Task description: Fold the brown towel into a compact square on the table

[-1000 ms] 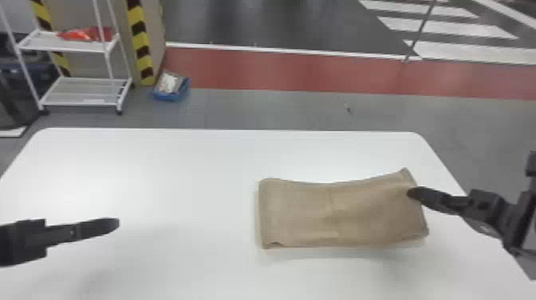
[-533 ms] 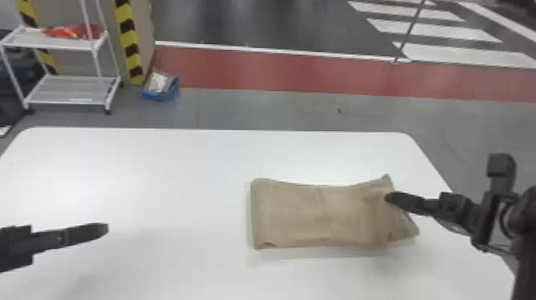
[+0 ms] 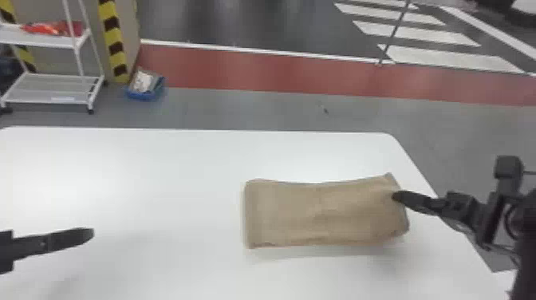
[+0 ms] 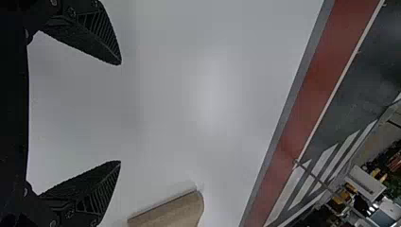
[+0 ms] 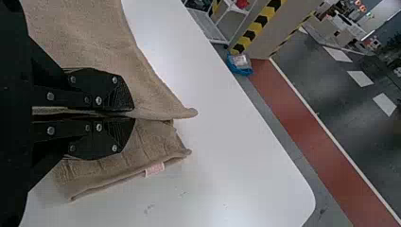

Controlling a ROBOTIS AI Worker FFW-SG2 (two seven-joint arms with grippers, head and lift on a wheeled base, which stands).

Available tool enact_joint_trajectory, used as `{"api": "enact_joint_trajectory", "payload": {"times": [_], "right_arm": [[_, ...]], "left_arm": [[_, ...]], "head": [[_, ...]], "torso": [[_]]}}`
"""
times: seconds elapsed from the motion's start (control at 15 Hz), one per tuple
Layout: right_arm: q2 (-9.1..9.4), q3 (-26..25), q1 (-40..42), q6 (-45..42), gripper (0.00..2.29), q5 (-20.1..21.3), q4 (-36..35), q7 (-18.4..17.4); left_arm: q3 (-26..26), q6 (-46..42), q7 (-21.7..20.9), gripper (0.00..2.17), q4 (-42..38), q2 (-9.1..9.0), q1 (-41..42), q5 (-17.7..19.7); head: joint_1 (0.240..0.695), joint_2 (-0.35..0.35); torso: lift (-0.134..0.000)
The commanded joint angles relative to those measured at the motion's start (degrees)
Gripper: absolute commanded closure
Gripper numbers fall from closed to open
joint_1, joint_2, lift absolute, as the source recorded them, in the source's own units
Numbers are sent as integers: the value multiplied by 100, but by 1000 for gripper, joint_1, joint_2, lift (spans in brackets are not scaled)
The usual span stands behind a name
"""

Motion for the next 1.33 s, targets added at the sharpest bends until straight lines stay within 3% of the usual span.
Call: {"api": "enact_joint_trajectory", "payload": {"times": [0.0, 0.13, 0.33, 0.47, 0.53, 0.6, 0.67, 1.0, 1.27], "right_arm": [[6, 35, -61, -72, 1058, 21, 167, 1], [24, 0, -61, -2, 1058, -84, 123, 10], [-214, -158, -272, 86, 1058, -93, 150, 10], [-196, -149, -281, -231, 1058, 4, 563, -61], [-196, -97, -298, -301, 910, 91, 791, -70], [-187, -79, -307, -406, 242, 188, 950, -70], [-196, -79, -307, -529, -2, 232, 1011, -131], [-425, -149, -228, -459, 39, 390, 994, -61], [-425, 106, -210, -758, 90, 759, 1204, -87]], "left_arm": [[-13, 0, 0, 151, -14, -17, -4, -20], [-4, 0, -9, 151, -14, -8, -4, -29], [58, 0, -18, 151, -14, -8, 14, -29], [31, 0, -9, 151, -14, -17, 31, -29], [14, 0, -18, 151, -14, -17, 49, -29], [5, 0, -18, 151, -23, -17, 58, -29], [5, 0, -18, 151, -32, -17, 66, -29], [5, 0, -18, 151, -14, -8, 84, -46], [-39, 0, -18, 151, -23, -8, 93, -46]], "head": [[695, -235], [695, -237], [695, -229], [695, -242], [695, -249], [695, -258], [695, -260], [695, -283], [695, -309]], "torso": [[-124], [-124], [-124], [-124], [-124], [-124], [-124], [-124], [-124]]}}
